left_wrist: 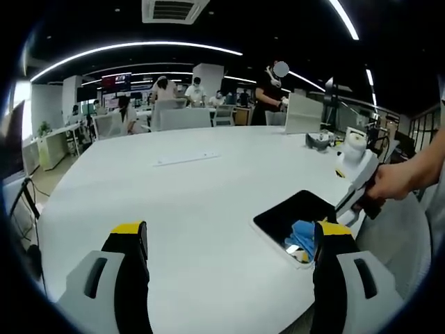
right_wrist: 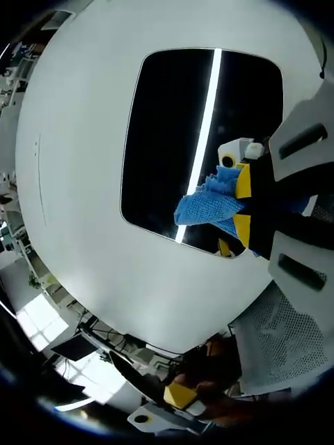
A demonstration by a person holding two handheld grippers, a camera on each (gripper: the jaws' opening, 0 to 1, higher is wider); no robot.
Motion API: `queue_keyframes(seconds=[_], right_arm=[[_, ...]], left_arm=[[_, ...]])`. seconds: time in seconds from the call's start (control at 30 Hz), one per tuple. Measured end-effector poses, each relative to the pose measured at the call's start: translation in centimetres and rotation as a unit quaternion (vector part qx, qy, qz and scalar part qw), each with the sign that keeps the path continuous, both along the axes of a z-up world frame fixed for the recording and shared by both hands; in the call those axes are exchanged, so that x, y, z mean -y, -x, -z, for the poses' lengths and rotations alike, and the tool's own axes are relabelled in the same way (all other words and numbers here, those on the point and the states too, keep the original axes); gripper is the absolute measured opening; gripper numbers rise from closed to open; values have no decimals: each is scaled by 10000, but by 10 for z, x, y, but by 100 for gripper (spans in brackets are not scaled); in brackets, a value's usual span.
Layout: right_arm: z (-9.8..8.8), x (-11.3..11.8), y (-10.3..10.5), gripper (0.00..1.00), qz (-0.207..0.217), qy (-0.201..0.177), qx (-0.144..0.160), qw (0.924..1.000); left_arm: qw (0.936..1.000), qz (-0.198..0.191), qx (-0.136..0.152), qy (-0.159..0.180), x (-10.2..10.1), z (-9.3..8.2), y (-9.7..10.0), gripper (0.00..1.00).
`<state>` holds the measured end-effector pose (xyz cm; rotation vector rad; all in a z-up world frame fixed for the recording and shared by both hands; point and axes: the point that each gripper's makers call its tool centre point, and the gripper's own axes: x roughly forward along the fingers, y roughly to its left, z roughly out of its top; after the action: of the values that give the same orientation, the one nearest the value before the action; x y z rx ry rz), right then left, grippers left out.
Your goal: Wipe the mirror surface with the cleaning cloth until all visible marks leave the cleaned area.
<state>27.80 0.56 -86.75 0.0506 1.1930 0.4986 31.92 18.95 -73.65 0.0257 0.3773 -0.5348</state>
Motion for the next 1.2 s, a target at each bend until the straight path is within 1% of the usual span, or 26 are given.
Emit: queue_keyframes(seconds=[0.2, 0.43, 0.77, 1.2], right_arm=[[0, 5, 0, 0, 41, -21, -10, 10000], [0, 10, -1, 0, 61, -14, -2, 10000], [0, 20, -1, 0, 132, -10, -7, 9999], [0, 21, -2, 0, 140, -21, -10, 9999]], left_arm=[[10000, -14, -10, -22, -2, 0, 0, 99], [10000, 27, -7, -12, 5, 0, 0, 99], [10000, 54, -9, -20, 7, 1, -3, 99], [10000, 62, -33, -24, 8, 3, -2, 99]])
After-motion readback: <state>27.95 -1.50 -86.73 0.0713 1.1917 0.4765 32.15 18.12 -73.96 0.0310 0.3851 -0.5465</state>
